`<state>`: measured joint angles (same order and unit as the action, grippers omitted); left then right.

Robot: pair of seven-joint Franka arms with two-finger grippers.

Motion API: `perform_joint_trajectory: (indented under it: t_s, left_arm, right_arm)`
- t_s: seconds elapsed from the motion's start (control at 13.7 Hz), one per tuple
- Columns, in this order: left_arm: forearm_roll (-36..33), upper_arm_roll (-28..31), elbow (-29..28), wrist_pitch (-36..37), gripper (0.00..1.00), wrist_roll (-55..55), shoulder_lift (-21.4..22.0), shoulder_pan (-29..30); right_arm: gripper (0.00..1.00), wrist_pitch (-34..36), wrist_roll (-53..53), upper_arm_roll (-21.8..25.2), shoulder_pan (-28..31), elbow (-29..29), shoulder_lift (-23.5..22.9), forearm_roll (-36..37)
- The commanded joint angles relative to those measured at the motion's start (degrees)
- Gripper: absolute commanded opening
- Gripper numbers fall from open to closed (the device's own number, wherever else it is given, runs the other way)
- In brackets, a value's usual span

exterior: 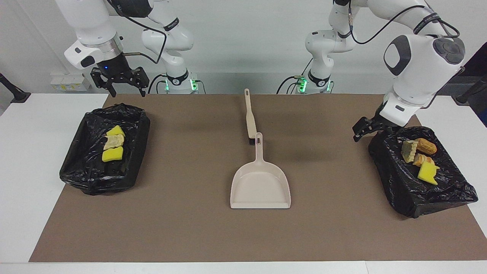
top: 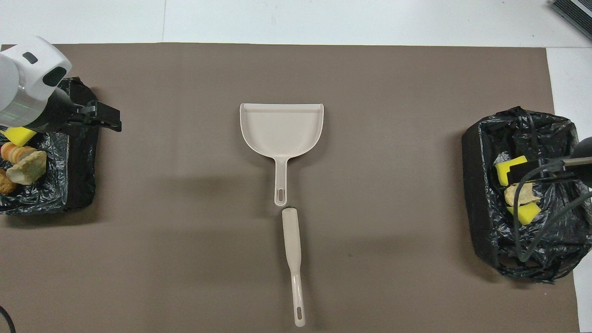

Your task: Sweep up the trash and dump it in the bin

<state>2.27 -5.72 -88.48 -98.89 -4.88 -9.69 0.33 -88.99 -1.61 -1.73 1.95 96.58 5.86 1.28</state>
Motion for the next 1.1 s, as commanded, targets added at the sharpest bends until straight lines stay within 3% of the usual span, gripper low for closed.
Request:
perform_joint_trajectory:
  t_s: [0.0,0.22,0.37,0.66,1.02]
  left_arm:
    - [-2.1,-0.6,4.8,6.1,1.00,1.1,-0.7,0.3]
    - [-2.1,2.2,5.6,9.4,1.00,2.4,1.8,-2.3]
    - [-1.8,5.6,2.5,9.5,1.00,4.8,5.9,-4.5]
    - [-1.8,6.1,-1.9,12.8,1.00,7.6,11.2,-5.4]
    - [-2.1,6.9,-0.4,14.0,1.00,10.6,10.7,-5.2]
  right_arm:
    - [1.00,1.0,-1.8,-0.3,1.0,-1.0,-0.5,-1.0]
    - [1.00,1.0,-1.8,-0.3,1.0,-1.0,-0.5,-1.0]
    - [1.00,1.0,-1.8,-0.3,1.0,-1.0,-0.5,-1.0]
    - [1.00,1.0,-1.8,-0.3,1.0,-1.0,-0.5,-1.0]
    - [1.00,1.0,-1.8,-0.3,1.0,-1.0,-0.5,-1.0]
